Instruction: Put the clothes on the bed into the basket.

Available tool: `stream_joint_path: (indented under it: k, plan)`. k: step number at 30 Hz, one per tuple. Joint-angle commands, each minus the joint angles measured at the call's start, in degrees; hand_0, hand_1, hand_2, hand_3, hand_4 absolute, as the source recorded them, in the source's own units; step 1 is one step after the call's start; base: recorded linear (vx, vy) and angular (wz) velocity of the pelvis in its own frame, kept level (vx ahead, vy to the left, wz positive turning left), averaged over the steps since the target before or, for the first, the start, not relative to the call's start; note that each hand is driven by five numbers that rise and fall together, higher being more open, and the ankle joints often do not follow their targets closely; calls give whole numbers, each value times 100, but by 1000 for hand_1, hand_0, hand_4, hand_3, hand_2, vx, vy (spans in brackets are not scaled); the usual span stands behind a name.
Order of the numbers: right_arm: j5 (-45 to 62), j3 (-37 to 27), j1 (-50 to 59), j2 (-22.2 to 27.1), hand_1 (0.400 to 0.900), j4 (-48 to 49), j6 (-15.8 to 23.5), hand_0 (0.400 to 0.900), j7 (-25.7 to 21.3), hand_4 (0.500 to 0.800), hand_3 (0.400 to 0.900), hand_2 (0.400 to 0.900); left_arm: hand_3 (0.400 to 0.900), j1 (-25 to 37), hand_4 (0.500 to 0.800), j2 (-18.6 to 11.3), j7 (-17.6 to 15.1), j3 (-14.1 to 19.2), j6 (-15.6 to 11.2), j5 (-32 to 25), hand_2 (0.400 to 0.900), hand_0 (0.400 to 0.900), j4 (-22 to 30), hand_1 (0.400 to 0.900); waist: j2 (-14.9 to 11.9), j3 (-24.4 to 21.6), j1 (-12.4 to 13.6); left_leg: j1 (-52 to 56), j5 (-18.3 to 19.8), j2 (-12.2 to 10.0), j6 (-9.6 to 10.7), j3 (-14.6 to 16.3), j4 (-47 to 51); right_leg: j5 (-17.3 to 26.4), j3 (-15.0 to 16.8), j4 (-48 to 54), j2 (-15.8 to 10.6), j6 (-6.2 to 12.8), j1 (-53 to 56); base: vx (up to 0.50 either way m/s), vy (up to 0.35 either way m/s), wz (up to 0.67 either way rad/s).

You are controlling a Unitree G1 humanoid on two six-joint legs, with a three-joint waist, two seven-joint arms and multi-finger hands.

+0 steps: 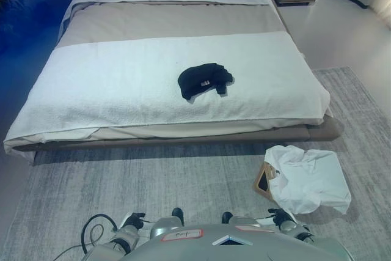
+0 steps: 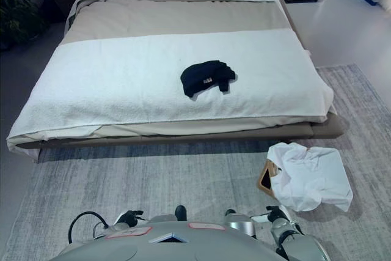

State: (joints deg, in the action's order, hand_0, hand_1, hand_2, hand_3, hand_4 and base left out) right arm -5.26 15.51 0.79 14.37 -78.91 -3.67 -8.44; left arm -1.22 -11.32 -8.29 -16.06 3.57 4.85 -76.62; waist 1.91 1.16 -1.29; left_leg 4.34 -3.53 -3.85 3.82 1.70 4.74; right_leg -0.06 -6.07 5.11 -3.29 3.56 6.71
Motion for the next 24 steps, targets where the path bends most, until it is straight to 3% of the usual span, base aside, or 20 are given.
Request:
stream_joint_path:
  k: [1, 24]
  plan:
    - [-157, 188, 394, 106, 900, -431, -43, 900, -208, 800, 900, 900, 900, 264, 800, 67, -55, 36, -84, 47, 900, 900, -364, 900, -242, 61, 66, 90, 337, 609, -265, -71, 26, 258, 214, -11, 112, 142, -171, 0, 0, 0]
    - [-169, 142, 366, 134, 900, -515, -108, 900, -132, 800, 900, 900, 900, 212, 800, 69, 62, 122, -62, -18, 900, 900, -423, 900, -221, 55, 80, 123, 379, 609, -263, -78, 26, 209, 214, -11, 109, 136, -139, 1, 0, 0]
